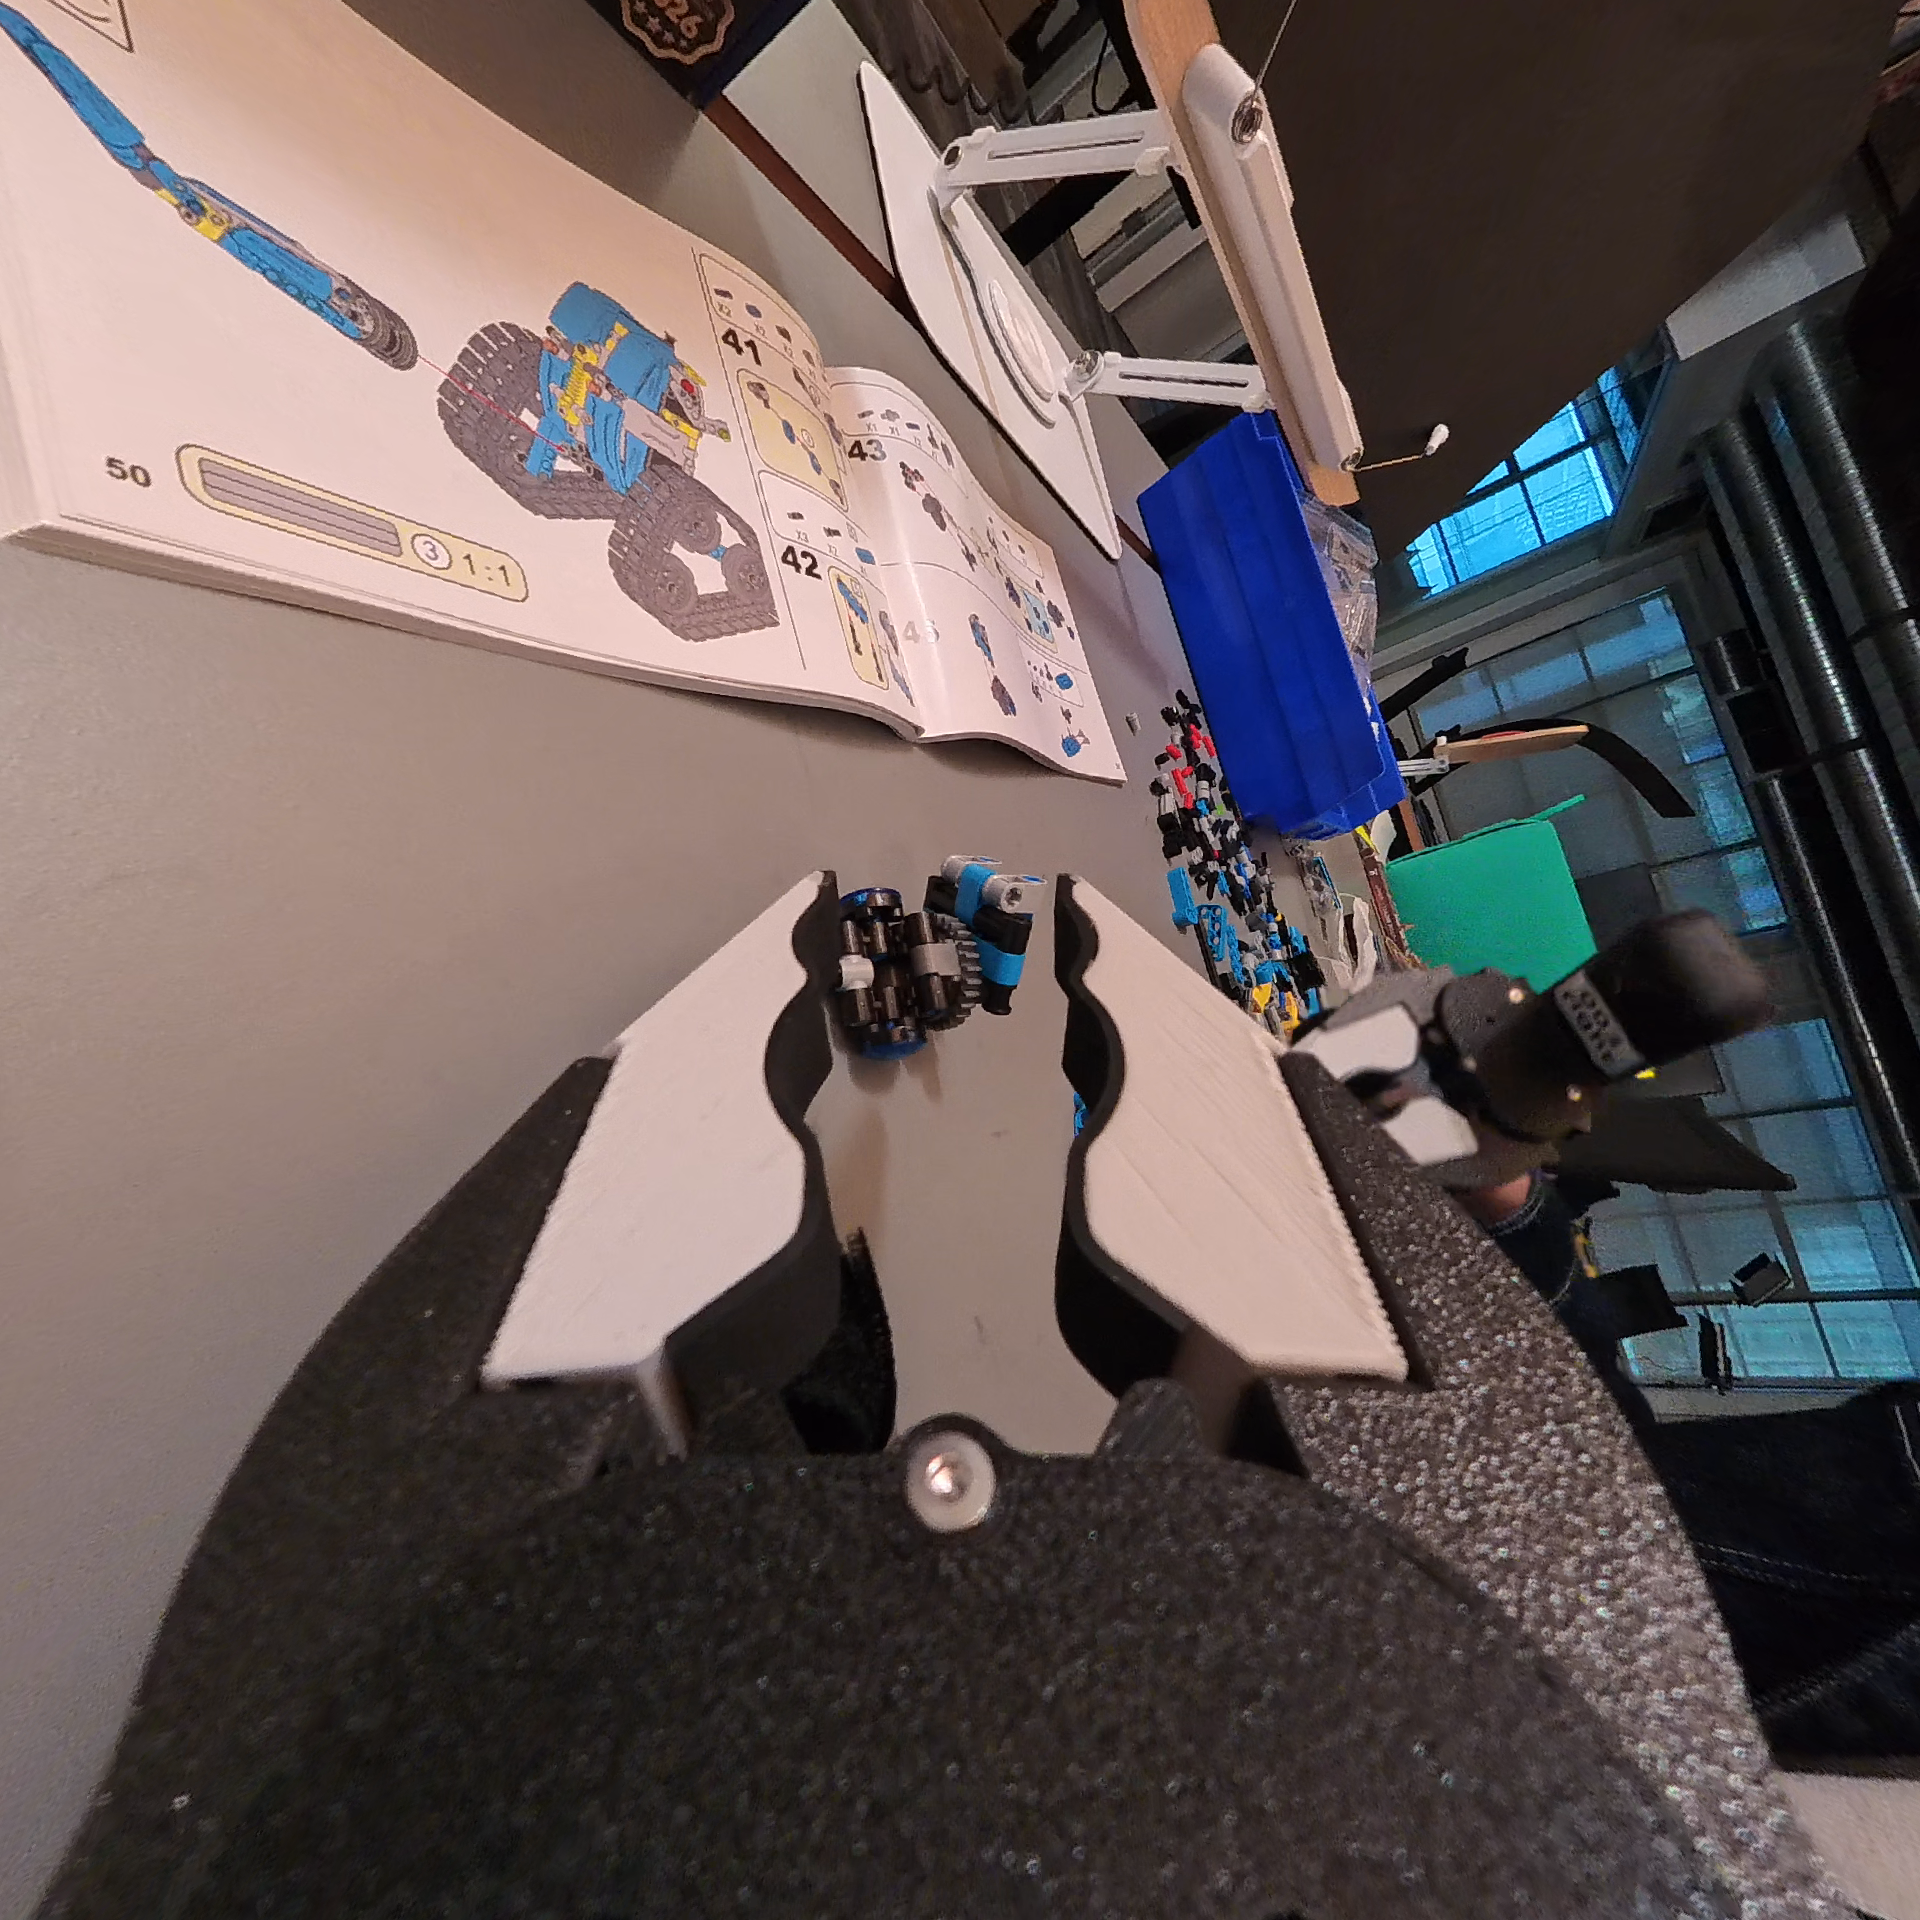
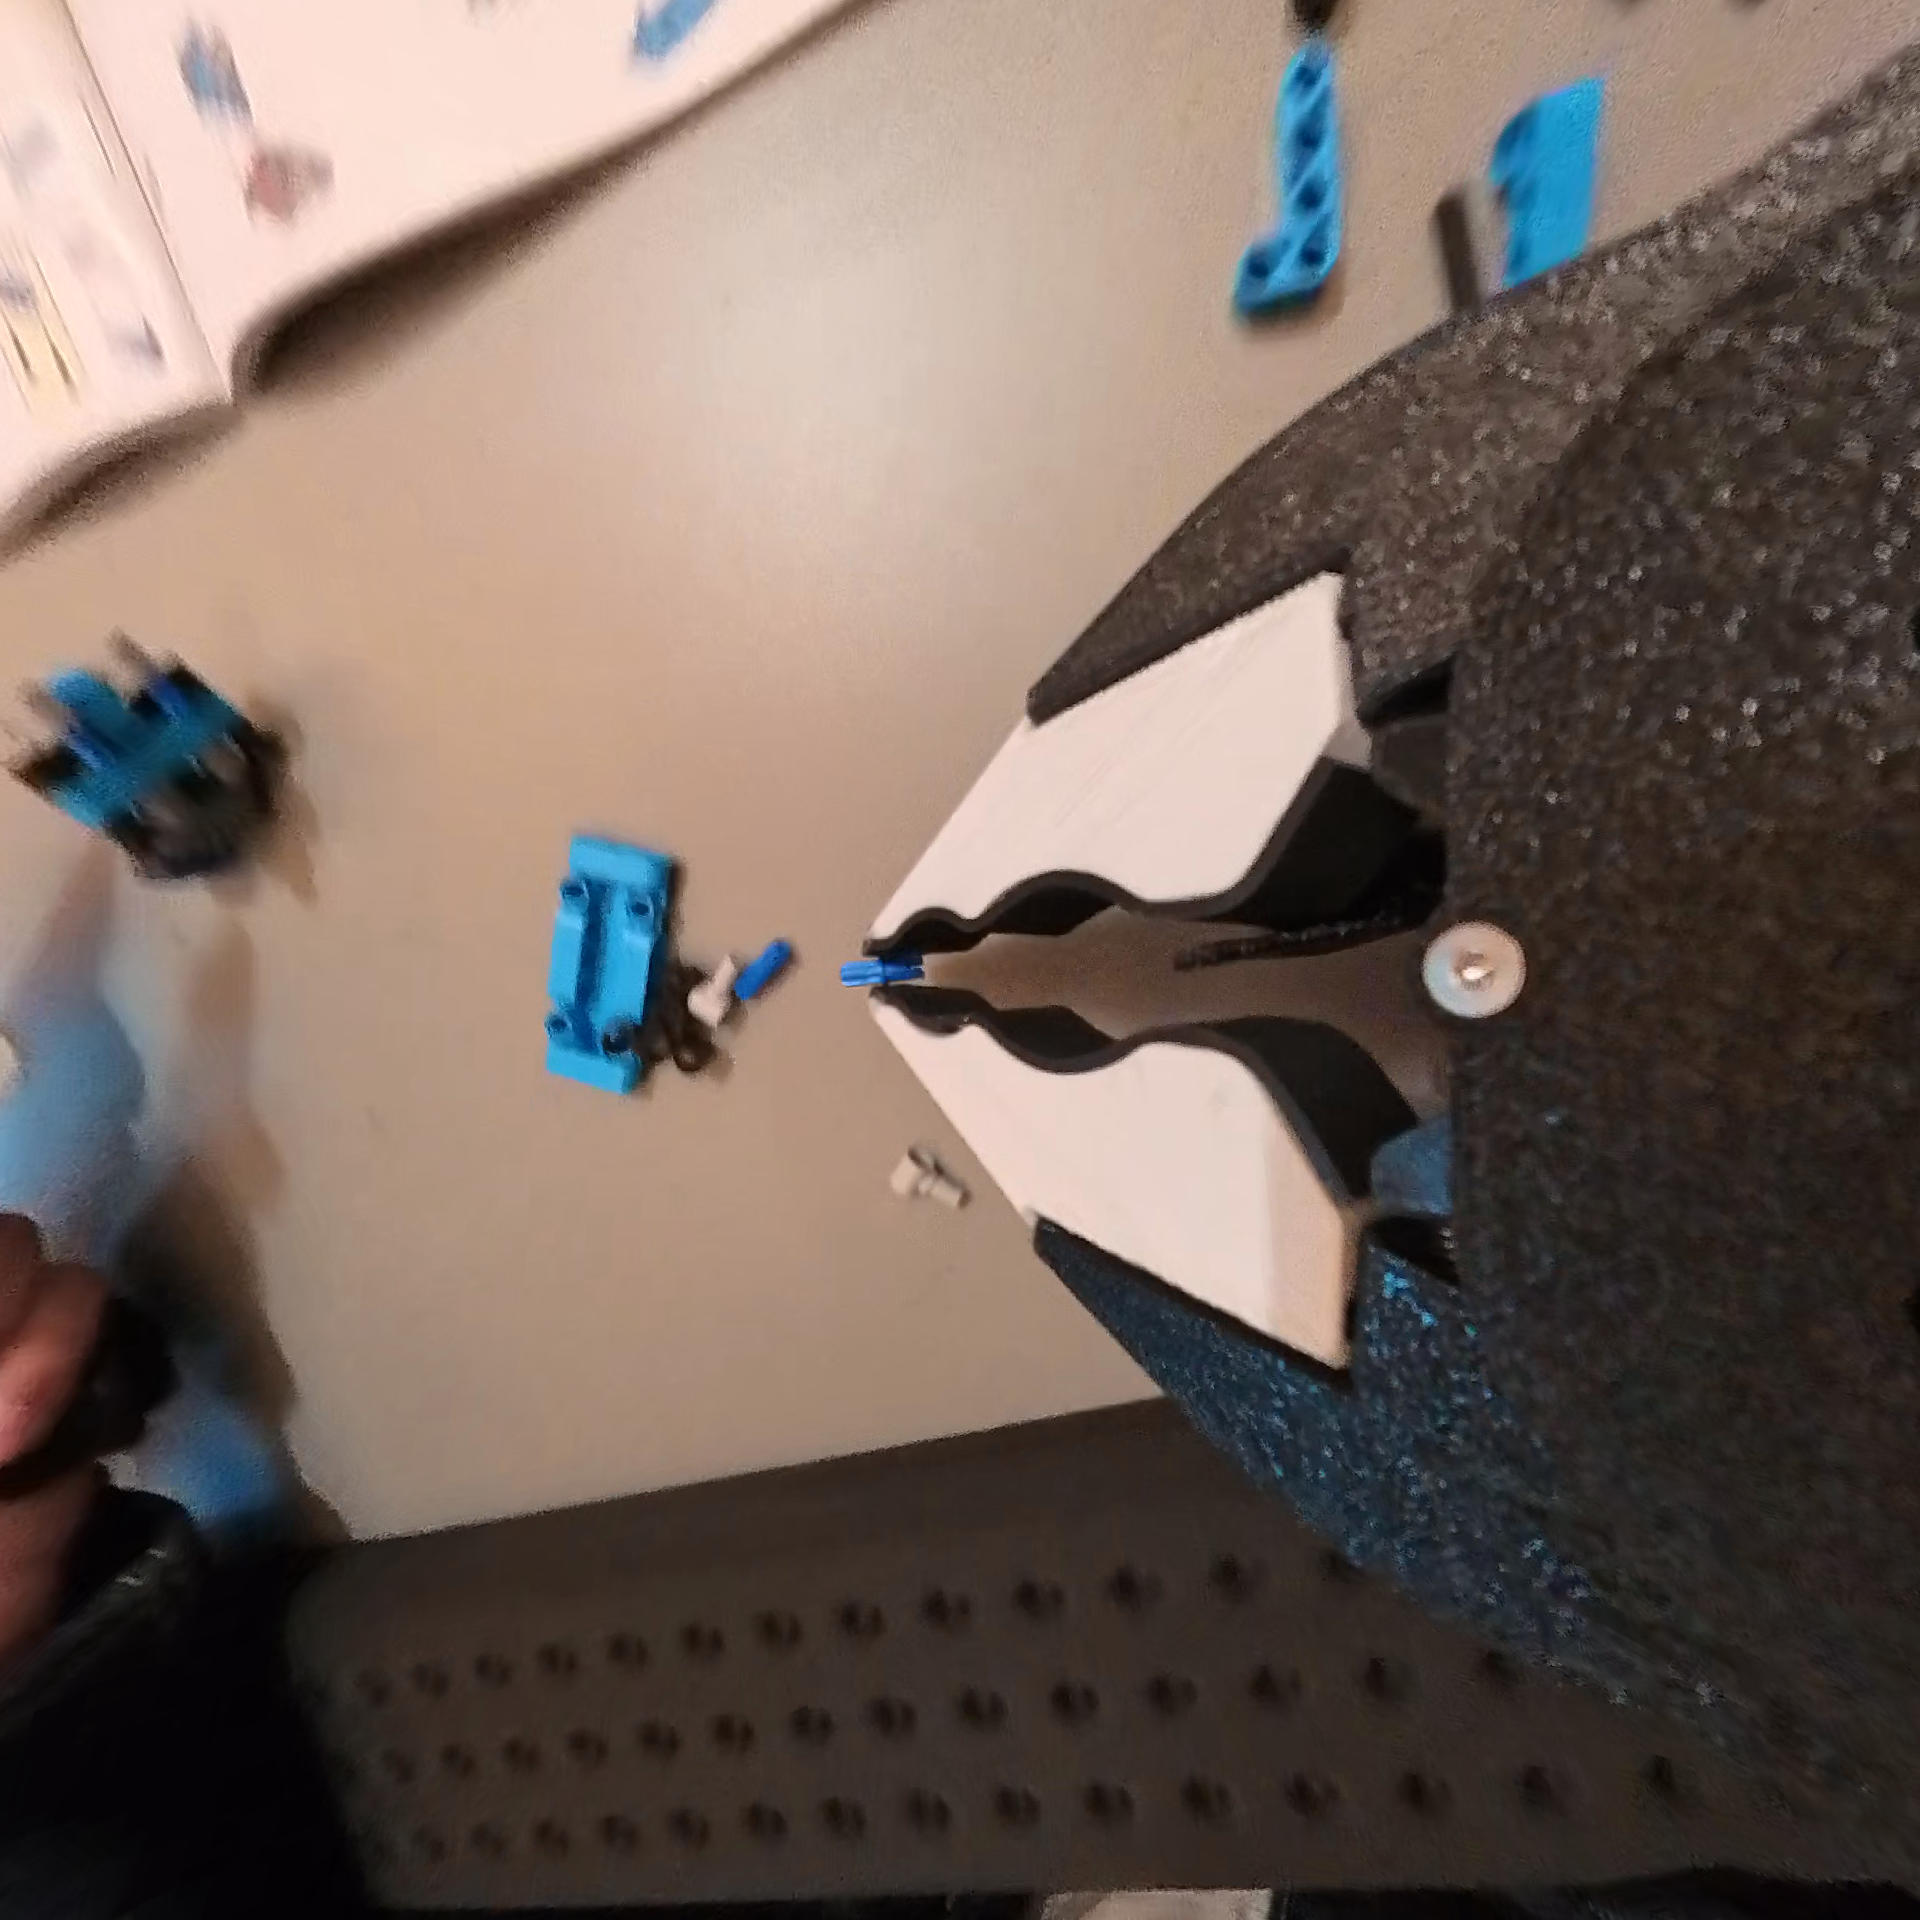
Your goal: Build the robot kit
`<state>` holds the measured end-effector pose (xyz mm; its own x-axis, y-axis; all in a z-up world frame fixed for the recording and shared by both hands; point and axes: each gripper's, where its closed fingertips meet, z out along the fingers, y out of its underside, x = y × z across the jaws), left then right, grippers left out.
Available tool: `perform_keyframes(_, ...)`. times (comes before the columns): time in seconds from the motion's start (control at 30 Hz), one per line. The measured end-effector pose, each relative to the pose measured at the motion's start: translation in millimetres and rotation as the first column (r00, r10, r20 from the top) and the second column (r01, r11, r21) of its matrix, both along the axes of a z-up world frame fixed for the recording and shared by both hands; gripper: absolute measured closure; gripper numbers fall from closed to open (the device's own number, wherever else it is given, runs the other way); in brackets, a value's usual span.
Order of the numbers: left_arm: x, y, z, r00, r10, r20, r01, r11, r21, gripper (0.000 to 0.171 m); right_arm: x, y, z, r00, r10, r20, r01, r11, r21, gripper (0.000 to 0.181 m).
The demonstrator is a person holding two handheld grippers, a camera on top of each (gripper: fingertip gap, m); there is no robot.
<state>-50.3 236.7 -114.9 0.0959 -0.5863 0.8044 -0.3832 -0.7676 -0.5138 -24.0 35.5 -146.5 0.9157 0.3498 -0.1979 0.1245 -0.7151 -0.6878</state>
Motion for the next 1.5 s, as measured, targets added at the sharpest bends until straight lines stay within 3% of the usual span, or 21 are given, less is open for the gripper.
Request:
perform_keyframes(0.13,0,-2,0,1.0,-0.004,0.0,0.004,1.0,0.003,0.13,-18,3,-14,0.999,0.011,0.035,-0.01,1.0,-0.016,0.176)
perform_keyframes(0.33,0,-3,0,1.0,-0.009,-0.001,0.009,1.0,0.009,0.13,-16,5,-19,0.996,-0.027,0.088,0.028,1.0,-0.009,0.175)
perform_keyframes(0.4,0,-4,0,1.0,-0.009,-0.003,0.009,1.0,0.013,0.13,-10,4,-15,0.993,-0.071,0.09,0.071,0.997,0.002,0.155)
perform_keyframes(0.47,0,-3,0,1.0,-0.009,-0.002,0.009,1.0,0.011,0.13,16,2,0,0.975,-0.183,0.125,0.176,0.982,0.069,0.145)
perform_keyframes(0.6,0,-6,0,1.0,-0.016,-0.002,0.016,1.0,0.009,0.13,101,-23,25,0.885,-0.446,0.135,0.425,0.891,0.159,0.152)
perform_keyframes(0.7,1,-7,0,1.0,-0.022,-0.004,0.022,1.0,0.013,0.13,161,-49,13,0.792,-0.577,0.2,0.567,0.816,0.11,0.152)
perform_keyframes(0.83,0,-5,-1,1.0,-0.014,-0.008,0.014,1.0,0.017,0.13,214,-64,9,0.706,-0.672,0.224,0.668,0.737,0.102,0.153)
perform_keyframes(0.97,0,-4,-1,1.0,-0.01,-0.007,0.01,1.0,0.014,0.13,264,-75,7,0.583,-0.783,0.217,0.786,0.611,0.094,0.154)
perform_keyframes(1.07,0,-4,-1,1.0,-0.011,-0.006,0.011,1.0,0.012,0.13,286,-79,3,0.518,-0.821,0.239,0.832,0.549,0.083,0.156)
perform_keyframes(1.17,0,-3,-1,1.0,-0.009,-0.003,0.01,1.0,0.005,0.13,292,-72,0,0.498,-0.839,0.219,0.851,0.521,0.063,0.156)
perform_keyframes(1.37,0,-4,0,1.0,-0.013,0.0,0.013,1.0,-0.007,0.13,292,-63,-14,0.521,-0.814,0.256,0.838,0.544,0.024,0.157)
perform_keyframes(1.5,0,-4,0,1.0,-0.015,0.002,0.015,1.0,-0.011,0.13,292,-65,-19,0.531,-0.822,0.204,0.84,0.543,0.004,0.158)
